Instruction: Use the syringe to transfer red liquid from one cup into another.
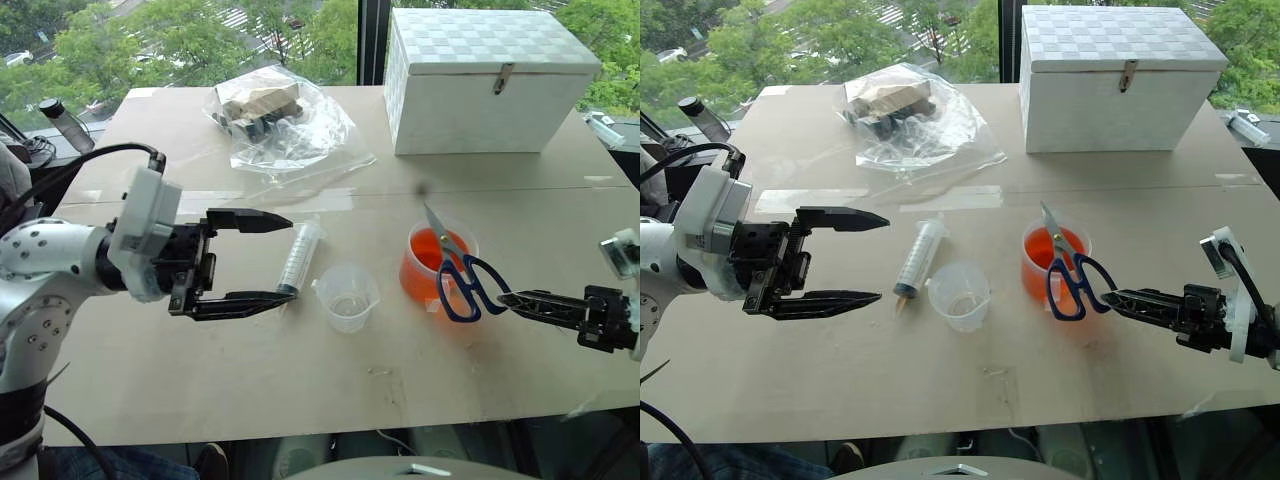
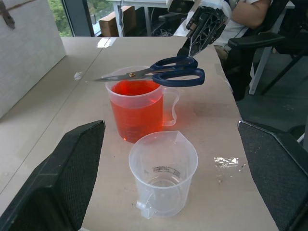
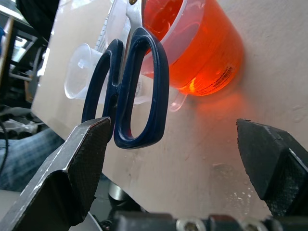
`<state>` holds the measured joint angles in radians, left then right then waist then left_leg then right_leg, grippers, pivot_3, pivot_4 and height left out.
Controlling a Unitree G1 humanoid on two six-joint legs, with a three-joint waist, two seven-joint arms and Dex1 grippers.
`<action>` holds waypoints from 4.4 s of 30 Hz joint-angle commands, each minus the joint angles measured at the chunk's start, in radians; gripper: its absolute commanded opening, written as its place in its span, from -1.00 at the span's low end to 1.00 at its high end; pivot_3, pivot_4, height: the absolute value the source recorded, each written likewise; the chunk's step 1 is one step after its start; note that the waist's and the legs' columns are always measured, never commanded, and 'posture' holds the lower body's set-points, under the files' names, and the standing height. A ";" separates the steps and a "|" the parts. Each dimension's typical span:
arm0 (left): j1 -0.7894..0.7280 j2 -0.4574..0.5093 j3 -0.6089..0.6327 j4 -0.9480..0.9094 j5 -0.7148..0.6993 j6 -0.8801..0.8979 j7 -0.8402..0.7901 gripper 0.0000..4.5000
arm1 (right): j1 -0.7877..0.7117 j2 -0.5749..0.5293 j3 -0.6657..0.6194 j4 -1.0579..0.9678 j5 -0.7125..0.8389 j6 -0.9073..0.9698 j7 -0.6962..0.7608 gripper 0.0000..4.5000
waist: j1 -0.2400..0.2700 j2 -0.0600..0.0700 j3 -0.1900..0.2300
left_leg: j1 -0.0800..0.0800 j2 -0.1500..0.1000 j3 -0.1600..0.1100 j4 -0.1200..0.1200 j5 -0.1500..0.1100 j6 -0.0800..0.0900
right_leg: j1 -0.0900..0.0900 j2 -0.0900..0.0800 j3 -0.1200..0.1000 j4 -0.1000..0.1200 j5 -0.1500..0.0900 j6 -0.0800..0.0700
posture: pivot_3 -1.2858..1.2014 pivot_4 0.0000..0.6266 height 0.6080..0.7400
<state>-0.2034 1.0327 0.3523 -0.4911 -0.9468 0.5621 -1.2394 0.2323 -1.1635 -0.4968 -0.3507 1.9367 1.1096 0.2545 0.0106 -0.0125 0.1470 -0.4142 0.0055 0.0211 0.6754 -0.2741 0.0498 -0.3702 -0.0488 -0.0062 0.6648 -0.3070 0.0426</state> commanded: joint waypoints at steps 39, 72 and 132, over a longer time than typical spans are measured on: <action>-0.146 -0.129 -0.034 0.002 -0.037 0.005 0.129 1.00 | -0.349 0.161 0.042 0.416 -0.404 -0.154 -0.292 -0.19 | -0.001 0.000 0.000 | 0.000 0.000 0.002 0.005 0.000 0.000 | -0.001 0.000 0.003 0.005 0.000 0.001 | 0.03 -0.52 1.00; -0.431 -0.613 -0.218 -0.027 0.268 0.977 1.306 1.00 | -0.492 -0.059 -0.064 -0.178 -0.584 -0.225 0.674 0.96 | 0.007 -0.006 0.004 | -0.001 0.000 -0.001 0.009 0.000 0.000 | 0.000 -0.002 0.001 0.008 0.001 0.001 | 0.03 -0.52 1.00; -0.622 -0.708 -0.154 0.209 0.258 0.131 0.604 -0.37 | -0.789 0.133 0.110 -0.065 -0.599 -0.285 0.293 1.00 | -0.001 -0.005 0.004 | -0.002 -0.001 0.000 0.010 0.000 -0.001 | -0.001 -0.003 0.000 0.007 0.001 0.001 | 0.03 -0.52 1.00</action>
<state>-0.8071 0.3283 0.2127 -0.2875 -0.6654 0.7447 -0.5927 -0.5232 -1.0306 -0.3745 -0.4257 1.3249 0.8490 0.5880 0.0100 -0.0179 0.1508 -0.4153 0.0047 0.0220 0.6850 -0.2738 0.0492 -0.3709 -0.0511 -0.0051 0.6728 -0.3064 0.0436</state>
